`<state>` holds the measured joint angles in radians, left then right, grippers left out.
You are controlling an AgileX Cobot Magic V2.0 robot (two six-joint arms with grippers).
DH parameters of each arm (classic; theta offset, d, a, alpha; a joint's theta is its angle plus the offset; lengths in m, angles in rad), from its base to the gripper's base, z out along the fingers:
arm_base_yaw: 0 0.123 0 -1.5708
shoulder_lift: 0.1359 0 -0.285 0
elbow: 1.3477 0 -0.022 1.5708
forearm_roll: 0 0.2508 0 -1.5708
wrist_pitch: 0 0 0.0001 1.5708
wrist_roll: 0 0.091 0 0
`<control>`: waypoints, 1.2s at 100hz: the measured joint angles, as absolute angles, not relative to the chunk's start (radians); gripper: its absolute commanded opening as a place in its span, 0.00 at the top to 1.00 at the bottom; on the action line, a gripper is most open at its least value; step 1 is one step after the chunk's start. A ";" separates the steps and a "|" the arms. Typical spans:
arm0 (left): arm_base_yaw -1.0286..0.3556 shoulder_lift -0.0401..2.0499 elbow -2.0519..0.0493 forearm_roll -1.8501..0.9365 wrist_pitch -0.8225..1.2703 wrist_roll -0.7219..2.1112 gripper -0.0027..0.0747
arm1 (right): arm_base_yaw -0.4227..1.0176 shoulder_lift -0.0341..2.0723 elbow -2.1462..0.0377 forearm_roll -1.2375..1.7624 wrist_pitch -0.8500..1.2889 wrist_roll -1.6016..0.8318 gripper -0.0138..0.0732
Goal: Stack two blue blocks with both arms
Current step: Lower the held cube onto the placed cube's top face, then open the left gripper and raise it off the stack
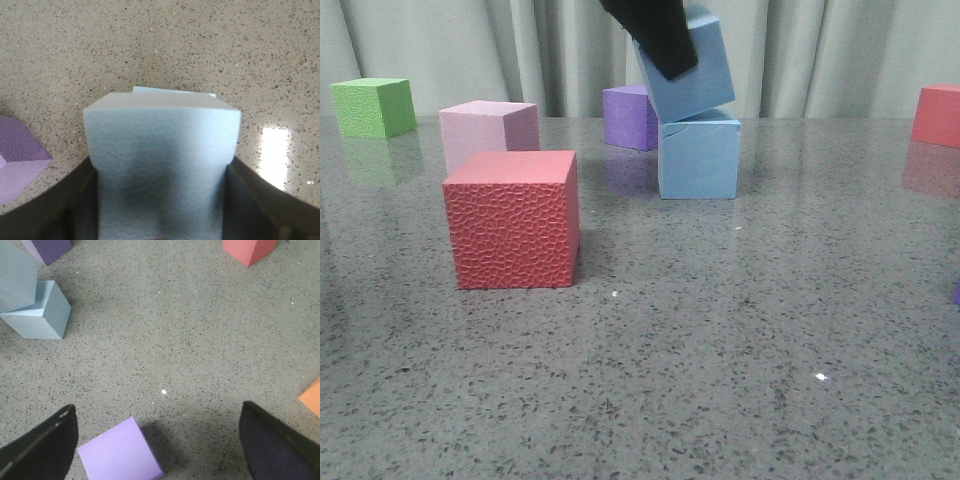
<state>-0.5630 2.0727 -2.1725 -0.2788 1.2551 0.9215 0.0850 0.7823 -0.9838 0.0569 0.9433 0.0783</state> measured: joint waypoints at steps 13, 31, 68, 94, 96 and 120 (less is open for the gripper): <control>-0.563 2.073 -2.172 -0.279 1.255 0.922 0.73 | 0.085 0.782 -0.984 0.057 0.943 0.078 0.10; -0.563 2.073 -2.172 -0.279 1.255 0.922 0.67 | 0.085 0.782 -0.984 0.057 0.941 0.078 0.10; -0.563 2.073 -2.172 -0.279 1.253 0.924 0.34 | 0.085 0.782 -0.984 0.057 0.941 0.078 0.10; -0.563 2.073 -2.172 -0.279 1.253 0.924 0.17 | 0.085 0.782 -0.984 0.057 0.941 0.078 0.10; -0.563 2.073 -2.172 -0.279 1.253 0.924 0.17 | 0.085 0.782 -0.984 0.057 0.941 0.078 0.10; -0.563 2.073 -2.172 -0.279 1.253 0.934 0.14 | 0.085 0.782 -0.984 0.057 0.941 0.078 0.10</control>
<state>-0.5630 2.0727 -2.1725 -0.2788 1.2534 0.9339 0.0850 0.7823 -0.9838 0.0569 0.9412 0.0783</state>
